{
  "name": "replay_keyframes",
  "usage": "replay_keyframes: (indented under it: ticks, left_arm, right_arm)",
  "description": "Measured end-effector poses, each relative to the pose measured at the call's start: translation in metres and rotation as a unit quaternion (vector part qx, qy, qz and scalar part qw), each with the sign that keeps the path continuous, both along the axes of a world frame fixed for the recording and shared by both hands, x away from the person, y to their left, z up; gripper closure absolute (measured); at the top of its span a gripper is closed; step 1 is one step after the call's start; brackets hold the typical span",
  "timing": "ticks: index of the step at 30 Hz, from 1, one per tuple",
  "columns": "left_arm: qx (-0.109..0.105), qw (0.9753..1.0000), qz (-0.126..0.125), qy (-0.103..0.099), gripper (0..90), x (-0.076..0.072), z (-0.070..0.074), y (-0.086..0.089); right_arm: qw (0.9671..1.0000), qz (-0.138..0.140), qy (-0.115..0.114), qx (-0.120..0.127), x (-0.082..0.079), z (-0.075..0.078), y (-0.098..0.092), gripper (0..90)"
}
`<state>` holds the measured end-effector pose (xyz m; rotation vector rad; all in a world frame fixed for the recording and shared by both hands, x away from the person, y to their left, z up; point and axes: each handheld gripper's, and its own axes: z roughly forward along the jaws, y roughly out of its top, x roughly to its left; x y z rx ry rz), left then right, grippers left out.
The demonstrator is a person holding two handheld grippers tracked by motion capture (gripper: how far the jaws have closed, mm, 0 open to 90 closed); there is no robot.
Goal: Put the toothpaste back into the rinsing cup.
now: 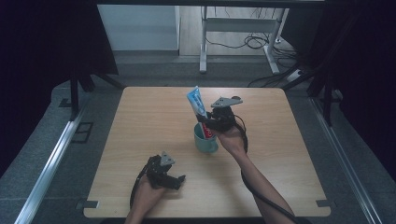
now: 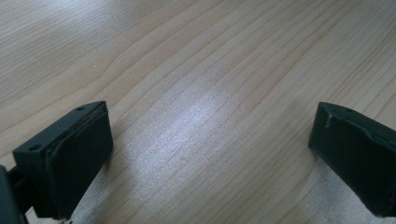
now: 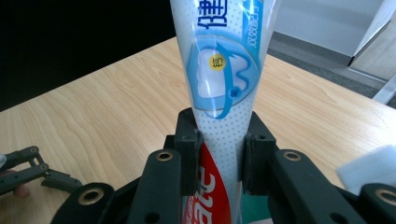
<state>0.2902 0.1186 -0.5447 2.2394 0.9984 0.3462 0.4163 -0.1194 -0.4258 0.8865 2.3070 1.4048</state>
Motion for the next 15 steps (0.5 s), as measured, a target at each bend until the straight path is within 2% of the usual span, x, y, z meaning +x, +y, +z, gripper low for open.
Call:
replay_keyframes:
  ticks: [15]
  left_arm:
    - [0.0, 1.0, 0.0, 0.0, 0.0, 0.0, 0.0, 0.0]
  right_arm:
    - [0.9999, 0.0, 0.012, -0.006, 0.0, -0.019, 0.001, 71.5]
